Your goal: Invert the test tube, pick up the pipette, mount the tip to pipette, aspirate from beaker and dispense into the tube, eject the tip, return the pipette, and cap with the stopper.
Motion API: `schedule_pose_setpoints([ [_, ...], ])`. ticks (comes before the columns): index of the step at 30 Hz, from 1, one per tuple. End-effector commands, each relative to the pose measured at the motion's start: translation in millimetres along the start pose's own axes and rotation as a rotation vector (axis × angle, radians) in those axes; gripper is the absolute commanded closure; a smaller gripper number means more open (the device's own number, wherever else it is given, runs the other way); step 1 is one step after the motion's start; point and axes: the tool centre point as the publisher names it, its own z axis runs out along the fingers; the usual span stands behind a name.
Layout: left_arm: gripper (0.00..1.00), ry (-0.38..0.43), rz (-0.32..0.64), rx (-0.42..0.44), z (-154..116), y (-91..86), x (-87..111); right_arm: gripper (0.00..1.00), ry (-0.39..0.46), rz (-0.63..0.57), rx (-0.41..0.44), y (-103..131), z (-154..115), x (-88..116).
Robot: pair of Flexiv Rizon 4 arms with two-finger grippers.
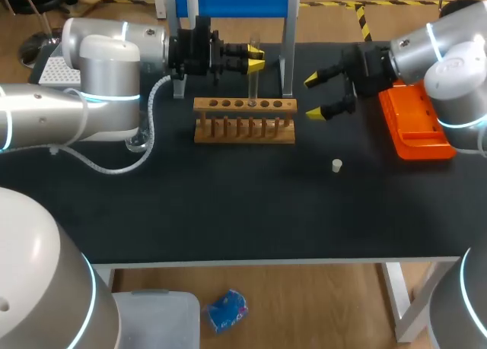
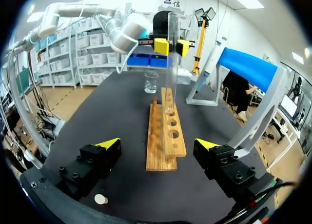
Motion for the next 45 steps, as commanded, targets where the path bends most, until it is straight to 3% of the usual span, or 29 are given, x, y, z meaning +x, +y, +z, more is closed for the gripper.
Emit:
schedule_pose_setpoints([
  [1, 1.00, 0.006, -0.008, 0.006, 1, 4.0, -4.3, 0.00, 0.009, -0.002, -0.010, -5, 1, -4],
  [26, 1.00, -0.005, -0.016, 0.004, -1, 19.7, -11.0, 0.00, 0.009, -0.002, -0.010, -5, 1, -4],
  [45, 1.00, -0.011, -0.060, -0.014, -3, 46.9, -16.4, 0.00, 0.009, -0.002, -0.010, -5, 1, -4],
])
